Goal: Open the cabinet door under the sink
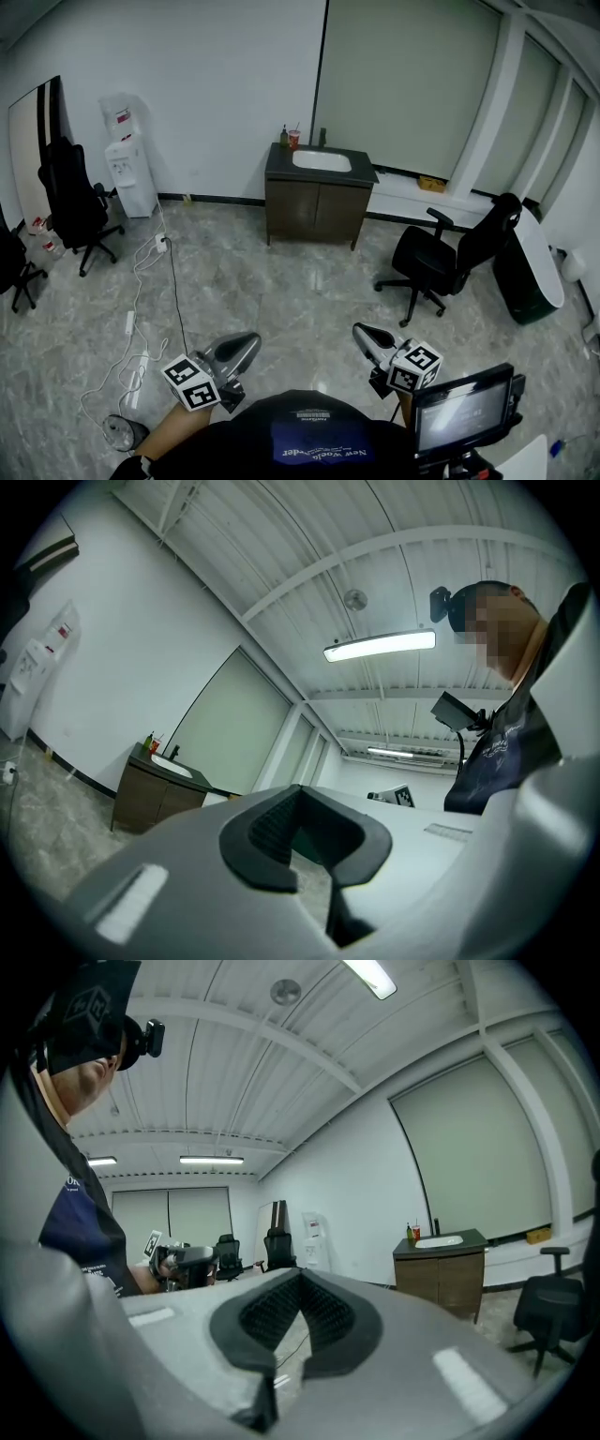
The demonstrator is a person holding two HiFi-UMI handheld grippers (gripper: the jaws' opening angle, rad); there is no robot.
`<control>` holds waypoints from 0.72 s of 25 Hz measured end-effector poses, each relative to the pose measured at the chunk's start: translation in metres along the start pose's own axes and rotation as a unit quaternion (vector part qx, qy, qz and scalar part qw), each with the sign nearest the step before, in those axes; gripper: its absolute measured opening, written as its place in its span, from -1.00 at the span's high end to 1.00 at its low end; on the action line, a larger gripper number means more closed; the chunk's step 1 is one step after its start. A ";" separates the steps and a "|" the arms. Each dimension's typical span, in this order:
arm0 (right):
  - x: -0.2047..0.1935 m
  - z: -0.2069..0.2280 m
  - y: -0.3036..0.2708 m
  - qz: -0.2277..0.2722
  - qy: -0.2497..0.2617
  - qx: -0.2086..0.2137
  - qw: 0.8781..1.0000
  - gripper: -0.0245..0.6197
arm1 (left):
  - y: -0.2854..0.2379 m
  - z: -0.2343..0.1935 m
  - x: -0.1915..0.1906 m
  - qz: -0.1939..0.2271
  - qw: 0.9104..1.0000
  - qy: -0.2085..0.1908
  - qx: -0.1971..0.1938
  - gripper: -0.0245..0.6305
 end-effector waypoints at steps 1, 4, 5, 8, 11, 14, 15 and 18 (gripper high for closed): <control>0.000 -0.005 -0.006 0.000 0.001 0.000 1.000 0.92 | 0.008 -0.004 0.002 0.001 1.000 -0.001 0.001 0.93; 0.000 -0.018 -0.024 -0.002 0.004 0.001 1.000 0.92 | 0.028 -0.014 0.010 0.005 1.000 0.002 0.008 0.93; 0.000 -0.021 -0.030 -0.004 0.005 0.001 1.000 0.92 | 0.033 -0.018 0.013 0.006 1.000 0.004 0.010 0.93; -0.002 -0.027 -0.046 -0.011 0.008 0.002 1.000 0.92 | 0.042 -0.031 0.014 0.007 1.000 0.012 0.013 0.93; -0.002 -0.023 -0.058 -0.015 0.015 0.002 1.000 0.92 | 0.038 -0.041 0.013 0.010 1.000 0.018 0.009 0.93; -0.004 -0.008 -0.068 -0.016 0.011 0.004 1.000 0.92 | 0.027 -0.053 0.009 0.006 1.000 0.017 0.005 0.93; -0.007 0.000 -0.071 -0.017 0.007 0.005 1.000 0.92 | 0.022 -0.058 0.006 0.004 1.000 0.017 0.005 0.93; -0.010 0.028 -0.083 -0.018 -0.002 0.012 1.000 0.92 | -0.002 -0.071 0.003 -0.006 1.000 0.015 0.017 0.93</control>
Point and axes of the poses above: the fingertips, and each gripper's own axes: y backward along the fingers, z to its right, x out of its top, the point moved 6 cm from there along y, backward along the fingers, and after that the axes turned 11 degrees about -x, right-handed, at the moved point
